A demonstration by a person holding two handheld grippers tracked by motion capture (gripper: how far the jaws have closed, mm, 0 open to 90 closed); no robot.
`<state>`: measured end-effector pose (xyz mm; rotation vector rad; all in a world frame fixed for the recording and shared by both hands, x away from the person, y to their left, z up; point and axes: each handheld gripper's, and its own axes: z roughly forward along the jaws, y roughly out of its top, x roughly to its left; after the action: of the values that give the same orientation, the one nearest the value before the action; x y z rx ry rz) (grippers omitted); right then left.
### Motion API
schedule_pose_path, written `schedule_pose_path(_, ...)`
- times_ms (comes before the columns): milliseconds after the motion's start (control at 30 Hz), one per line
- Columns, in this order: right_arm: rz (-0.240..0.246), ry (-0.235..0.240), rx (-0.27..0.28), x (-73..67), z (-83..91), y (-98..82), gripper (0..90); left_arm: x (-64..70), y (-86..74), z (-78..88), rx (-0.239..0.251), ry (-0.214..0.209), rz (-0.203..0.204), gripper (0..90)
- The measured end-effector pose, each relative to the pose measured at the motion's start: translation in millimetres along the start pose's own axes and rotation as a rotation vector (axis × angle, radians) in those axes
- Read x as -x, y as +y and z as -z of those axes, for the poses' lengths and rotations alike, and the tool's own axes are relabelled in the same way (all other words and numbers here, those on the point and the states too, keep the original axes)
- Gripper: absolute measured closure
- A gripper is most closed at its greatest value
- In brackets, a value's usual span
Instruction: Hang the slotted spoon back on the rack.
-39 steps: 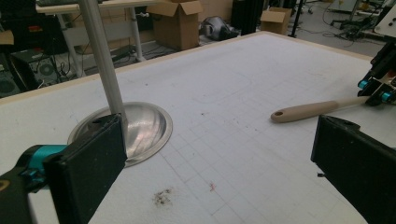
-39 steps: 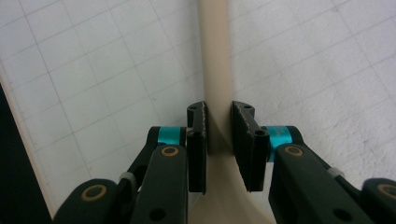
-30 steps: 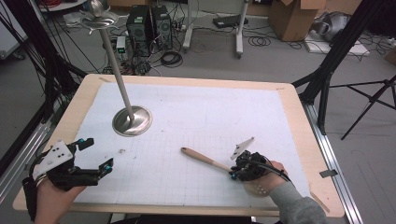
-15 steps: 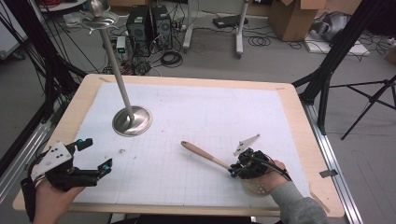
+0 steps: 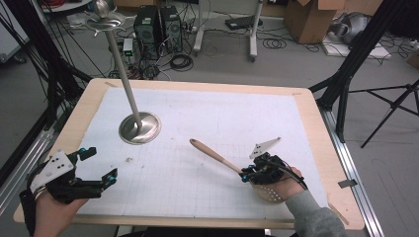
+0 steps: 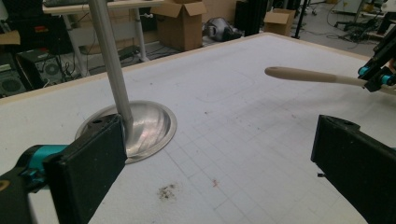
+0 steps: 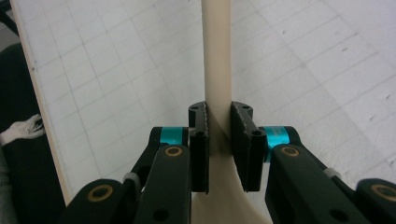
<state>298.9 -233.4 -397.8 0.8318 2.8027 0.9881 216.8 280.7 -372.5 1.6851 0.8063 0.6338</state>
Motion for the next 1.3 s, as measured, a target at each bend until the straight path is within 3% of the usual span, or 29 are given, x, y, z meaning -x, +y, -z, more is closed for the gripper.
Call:
schedule_pose_path(600, -0.001, 0.033, 0.157, -0.8, 12.9, 26.2, 78.4, -0.3, -1.0, 3.5, 0.004, 0.007, 0.006, 3.7)
schedule_pose_path(1300, 0.028, 0.043, 0.268, -6.8, 23.7, 65.0, 78.3, -0.2, -5.6, 14.5, 0.001, 0.031, 0.017, 3.7)
